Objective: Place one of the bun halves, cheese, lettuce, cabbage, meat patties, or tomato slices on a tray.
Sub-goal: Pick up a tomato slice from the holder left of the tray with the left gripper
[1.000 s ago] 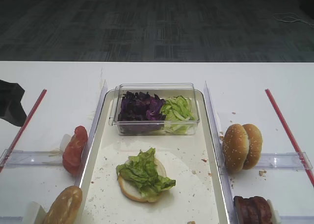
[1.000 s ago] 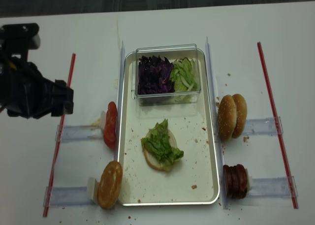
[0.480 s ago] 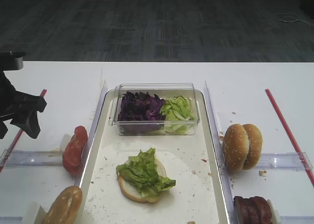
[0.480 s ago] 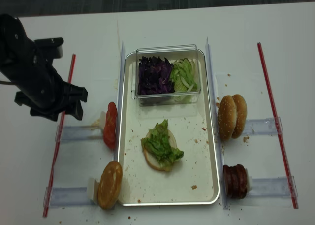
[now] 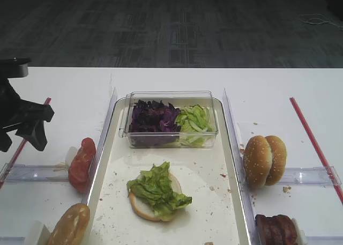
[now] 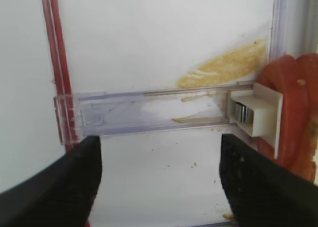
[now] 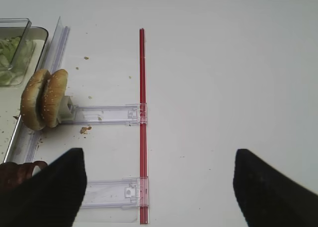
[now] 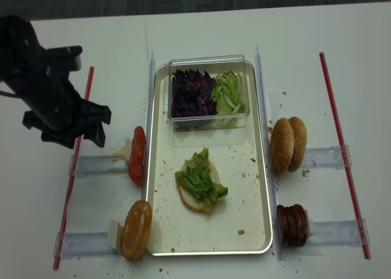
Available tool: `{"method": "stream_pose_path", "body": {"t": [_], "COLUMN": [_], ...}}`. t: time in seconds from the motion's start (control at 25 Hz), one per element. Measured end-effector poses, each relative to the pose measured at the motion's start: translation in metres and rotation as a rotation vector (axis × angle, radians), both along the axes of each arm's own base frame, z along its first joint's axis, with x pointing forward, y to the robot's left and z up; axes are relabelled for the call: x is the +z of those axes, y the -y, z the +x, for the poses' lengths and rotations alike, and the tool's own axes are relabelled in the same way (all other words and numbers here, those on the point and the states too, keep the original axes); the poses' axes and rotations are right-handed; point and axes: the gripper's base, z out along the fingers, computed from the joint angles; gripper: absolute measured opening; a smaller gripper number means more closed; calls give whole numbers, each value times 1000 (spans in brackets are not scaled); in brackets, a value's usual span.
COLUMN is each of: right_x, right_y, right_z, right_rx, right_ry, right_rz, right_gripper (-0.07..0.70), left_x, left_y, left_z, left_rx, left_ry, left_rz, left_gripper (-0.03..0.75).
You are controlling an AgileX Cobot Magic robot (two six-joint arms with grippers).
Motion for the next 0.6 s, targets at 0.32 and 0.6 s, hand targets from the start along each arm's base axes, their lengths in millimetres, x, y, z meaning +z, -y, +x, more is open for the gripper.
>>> {"method": "stream_pose_path", "body": {"t": [0.32,0.6], "right_x": [0,0], "right_y": [0,0], "right_z": [0,0], "right_rx": [0,0], "right_ry": [0,0], "right_rz": [0,0], "right_gripper": [632,632], "left_x": [0,1], "left_y": [22,54], "left_z": [-2,-7], "left_rx": [-42,-120], "left_ry": [1,-2], "left_rz": [-29,-39], "left_gripper": [495,495]}}
